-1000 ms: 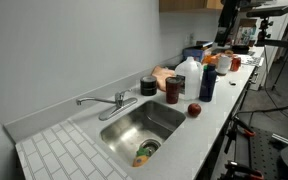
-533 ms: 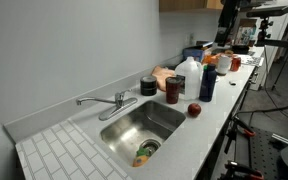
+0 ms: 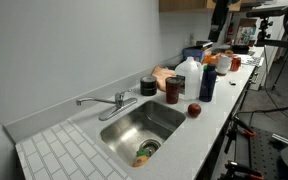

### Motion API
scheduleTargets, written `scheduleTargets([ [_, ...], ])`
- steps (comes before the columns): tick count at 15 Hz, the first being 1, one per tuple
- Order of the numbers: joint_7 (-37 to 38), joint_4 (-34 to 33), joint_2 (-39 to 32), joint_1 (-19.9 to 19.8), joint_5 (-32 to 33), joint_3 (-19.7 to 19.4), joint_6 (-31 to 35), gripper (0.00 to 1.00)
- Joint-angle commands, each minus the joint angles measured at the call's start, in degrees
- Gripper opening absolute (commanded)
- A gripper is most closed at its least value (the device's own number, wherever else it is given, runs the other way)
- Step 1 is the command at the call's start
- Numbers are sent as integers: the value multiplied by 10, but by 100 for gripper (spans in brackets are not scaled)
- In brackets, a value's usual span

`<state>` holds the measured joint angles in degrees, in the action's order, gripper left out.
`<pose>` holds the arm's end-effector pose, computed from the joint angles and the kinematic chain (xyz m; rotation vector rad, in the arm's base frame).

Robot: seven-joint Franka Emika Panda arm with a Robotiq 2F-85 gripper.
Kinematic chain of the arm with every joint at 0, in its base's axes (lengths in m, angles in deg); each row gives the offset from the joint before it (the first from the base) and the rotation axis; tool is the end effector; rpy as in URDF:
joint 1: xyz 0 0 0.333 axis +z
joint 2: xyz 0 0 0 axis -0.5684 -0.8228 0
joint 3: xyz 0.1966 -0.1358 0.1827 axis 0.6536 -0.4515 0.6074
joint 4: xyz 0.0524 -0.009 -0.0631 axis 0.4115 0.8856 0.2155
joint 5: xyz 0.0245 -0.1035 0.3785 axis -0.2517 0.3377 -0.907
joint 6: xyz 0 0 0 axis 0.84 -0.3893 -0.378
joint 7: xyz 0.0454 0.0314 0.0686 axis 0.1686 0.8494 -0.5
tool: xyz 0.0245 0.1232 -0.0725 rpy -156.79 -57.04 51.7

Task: Move the faucet spout to the right

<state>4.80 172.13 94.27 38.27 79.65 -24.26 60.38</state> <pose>0.3565 -0.0207 0.4853 -2.9492 -0.0615 -0.1544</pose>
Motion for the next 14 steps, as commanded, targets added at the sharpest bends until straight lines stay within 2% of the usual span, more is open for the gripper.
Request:
scheduleTargets([
  [1,-39,-116,-145,34,10,-16,-15,100],
  [2,-40,-141,-179,34,9,-10,-16,100],
  [3,-43,-166,-214,15,1,11,-27,100],
  [4,-34,-98,-136,0,-4,13,-3,100],
  [7,-33,-144,-208,1,-2,27,-2,100],
  [12,-33,-154,-216,0,-1,27,-5,100],
  [14,-44,-172,-242,13,-21,36,1,100],
])
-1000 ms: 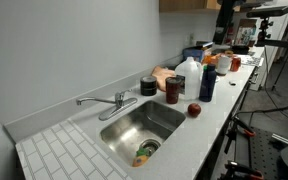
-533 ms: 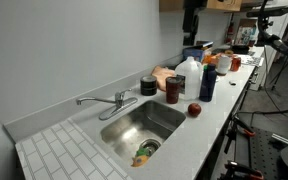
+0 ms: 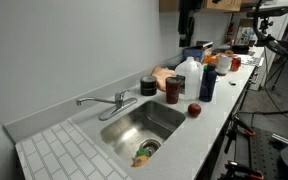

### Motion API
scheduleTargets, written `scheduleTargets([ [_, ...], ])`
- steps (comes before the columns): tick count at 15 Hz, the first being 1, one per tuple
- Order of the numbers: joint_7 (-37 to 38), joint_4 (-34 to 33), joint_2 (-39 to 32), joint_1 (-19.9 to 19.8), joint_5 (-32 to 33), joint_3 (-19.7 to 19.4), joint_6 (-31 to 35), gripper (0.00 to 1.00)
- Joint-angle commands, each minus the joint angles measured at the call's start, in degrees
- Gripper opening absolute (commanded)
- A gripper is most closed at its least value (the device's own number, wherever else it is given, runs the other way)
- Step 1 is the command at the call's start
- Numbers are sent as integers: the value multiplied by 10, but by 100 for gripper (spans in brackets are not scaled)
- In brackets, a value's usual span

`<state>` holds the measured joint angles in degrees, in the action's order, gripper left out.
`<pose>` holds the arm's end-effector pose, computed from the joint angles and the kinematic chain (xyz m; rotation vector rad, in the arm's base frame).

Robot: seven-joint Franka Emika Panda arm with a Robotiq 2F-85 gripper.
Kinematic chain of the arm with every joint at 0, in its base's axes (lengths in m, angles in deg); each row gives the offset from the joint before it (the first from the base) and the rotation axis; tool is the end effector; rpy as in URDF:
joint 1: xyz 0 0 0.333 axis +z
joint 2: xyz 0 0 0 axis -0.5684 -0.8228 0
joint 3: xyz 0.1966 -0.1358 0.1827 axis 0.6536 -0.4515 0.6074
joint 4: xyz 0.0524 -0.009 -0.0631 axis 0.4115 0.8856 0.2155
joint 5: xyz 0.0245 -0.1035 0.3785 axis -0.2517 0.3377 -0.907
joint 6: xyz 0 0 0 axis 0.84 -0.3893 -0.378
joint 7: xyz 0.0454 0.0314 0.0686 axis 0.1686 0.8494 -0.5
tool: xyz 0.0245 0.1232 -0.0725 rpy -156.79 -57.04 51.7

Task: Move the faucet spout to the right

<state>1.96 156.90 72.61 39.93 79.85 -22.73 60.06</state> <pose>0.4515 -0.0043 0.4624 -3.0003 -0.1772 0.0193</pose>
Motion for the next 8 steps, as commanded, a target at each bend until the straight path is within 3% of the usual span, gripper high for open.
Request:
scheduleTargets([
  [1,-20,-32,-40,4,-40,27,11,100],
  [4,-25,-69,-82,19,-84,55,38,100],
  [8,-38,-128,-160,25,-130,83,122,100],
])
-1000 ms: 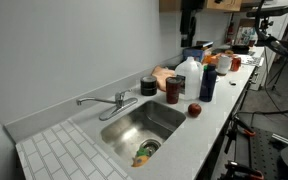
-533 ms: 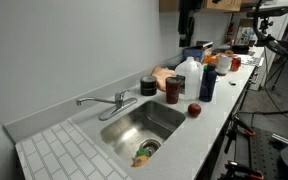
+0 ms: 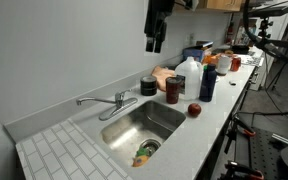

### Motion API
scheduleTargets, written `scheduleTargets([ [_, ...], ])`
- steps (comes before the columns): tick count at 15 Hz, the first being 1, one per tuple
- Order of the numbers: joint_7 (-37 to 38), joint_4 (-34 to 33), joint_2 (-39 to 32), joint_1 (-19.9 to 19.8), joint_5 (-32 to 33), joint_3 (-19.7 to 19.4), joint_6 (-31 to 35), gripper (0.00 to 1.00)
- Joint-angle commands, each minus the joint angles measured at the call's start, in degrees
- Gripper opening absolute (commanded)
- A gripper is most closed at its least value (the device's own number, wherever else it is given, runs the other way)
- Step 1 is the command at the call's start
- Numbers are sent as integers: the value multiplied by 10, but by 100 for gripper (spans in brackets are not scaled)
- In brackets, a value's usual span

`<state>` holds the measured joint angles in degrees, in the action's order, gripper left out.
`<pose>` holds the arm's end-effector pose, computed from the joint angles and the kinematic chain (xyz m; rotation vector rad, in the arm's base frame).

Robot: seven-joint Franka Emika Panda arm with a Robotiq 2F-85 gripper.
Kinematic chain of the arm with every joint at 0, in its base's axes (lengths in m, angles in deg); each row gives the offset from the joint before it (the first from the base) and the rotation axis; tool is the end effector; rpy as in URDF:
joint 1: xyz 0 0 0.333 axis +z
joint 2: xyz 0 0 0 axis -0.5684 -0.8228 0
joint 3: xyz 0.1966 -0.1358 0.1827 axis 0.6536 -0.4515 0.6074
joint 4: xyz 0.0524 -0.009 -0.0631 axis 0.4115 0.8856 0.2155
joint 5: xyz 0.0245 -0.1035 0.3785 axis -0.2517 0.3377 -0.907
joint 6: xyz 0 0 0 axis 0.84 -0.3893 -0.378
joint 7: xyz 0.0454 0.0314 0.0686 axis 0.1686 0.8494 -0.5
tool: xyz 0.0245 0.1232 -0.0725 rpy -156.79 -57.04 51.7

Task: Move the faucet spout to the right

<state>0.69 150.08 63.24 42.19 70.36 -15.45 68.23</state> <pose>0.5069 0.0952 0.4573 -2.8800 -0.3303 -0.1185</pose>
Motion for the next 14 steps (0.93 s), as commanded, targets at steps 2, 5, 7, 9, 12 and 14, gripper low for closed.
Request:
scheduleTargets([
  [2,-34,-86,-105,-1,-51,19,89,100],
  [5,-55,-127,-165,-7,-61,31,159,100],
  [7,-71,-154,-200,-12,-80,39,188,100],
  [9,-83,-171,-221,-18,-103,51,203,100],
  [12,-54,-140,-204,-18,-70,52,199,100],
  [14,-54,-139,-203,-18,-70,52,199,100],
])
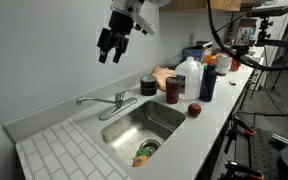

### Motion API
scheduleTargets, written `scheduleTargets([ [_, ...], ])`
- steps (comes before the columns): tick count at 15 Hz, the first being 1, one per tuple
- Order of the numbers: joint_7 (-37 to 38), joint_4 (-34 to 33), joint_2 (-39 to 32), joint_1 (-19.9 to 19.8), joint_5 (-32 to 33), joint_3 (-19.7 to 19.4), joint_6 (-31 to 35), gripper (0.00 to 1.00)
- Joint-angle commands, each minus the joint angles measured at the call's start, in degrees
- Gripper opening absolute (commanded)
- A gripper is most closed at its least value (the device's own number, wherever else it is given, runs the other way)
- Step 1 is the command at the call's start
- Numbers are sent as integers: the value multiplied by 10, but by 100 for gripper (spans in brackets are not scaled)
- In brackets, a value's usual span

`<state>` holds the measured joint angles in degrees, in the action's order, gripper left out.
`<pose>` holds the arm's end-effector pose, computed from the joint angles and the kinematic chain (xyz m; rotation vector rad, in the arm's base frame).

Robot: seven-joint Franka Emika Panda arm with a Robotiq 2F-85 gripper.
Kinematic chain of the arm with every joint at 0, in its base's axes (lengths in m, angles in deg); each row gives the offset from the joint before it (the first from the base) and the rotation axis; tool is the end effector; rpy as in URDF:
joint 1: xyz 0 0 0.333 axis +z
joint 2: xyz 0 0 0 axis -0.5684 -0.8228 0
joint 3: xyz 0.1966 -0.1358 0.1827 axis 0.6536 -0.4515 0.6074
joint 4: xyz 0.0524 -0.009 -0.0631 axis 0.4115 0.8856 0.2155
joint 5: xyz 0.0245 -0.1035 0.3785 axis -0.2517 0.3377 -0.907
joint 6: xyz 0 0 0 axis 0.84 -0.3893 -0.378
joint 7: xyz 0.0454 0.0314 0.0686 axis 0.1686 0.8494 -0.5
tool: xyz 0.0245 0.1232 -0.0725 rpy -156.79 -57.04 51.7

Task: Move the faucet spout to the right

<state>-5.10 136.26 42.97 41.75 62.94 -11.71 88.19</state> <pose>0.6278 0.1389 0.4130 -2.7660 -0.3512 -0.4560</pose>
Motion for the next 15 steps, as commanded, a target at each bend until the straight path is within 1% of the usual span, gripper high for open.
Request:
scheduleTargets([
  [1,4,-1,1,-14,4,15,-1,100],
  [3,4,-1,1,-14,4,15,-1,100],
  [4,9,-8,-12,-15,-9,16,1,100],
  [6,30,-28,-39,-11,-10,19,16,100],
  [10,73,-96,-114,-6,-2,33,45,100],
  [15,115,-199,-213,-2,33,40,67,100],
])
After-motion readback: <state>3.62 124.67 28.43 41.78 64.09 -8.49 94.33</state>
